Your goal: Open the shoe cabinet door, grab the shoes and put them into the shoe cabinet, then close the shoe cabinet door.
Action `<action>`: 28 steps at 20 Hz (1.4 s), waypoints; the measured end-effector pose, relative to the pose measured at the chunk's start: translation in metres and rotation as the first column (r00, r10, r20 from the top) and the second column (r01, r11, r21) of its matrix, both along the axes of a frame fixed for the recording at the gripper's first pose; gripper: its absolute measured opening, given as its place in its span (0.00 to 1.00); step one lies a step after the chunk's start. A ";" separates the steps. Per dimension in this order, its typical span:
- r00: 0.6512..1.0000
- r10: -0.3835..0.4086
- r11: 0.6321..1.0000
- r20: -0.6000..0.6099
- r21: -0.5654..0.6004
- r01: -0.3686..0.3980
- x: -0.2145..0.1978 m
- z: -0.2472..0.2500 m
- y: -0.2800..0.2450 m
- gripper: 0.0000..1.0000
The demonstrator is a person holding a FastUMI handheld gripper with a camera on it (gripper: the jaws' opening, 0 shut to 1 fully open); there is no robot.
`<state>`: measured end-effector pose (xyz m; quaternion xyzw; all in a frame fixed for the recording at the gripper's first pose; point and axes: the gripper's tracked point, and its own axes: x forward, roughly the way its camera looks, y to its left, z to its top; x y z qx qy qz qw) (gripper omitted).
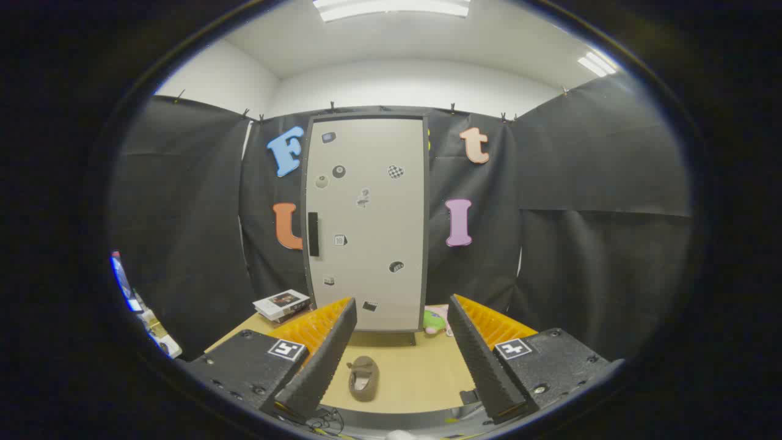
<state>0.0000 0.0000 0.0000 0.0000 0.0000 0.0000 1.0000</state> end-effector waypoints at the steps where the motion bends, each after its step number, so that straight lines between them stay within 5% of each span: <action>1: 1.000 -0.003 1.000 0.000 -0.003 0.003 0.000 0.001 0.000 0.98; 20: 1.000 -0.005 1.000 -0.009 0.009 0.005 0.013 -0.005 0.023 0.98; 28: 0.999 0.043 0.999 0.000 0.015 -0.043 0.075 0.006 0.065 0.98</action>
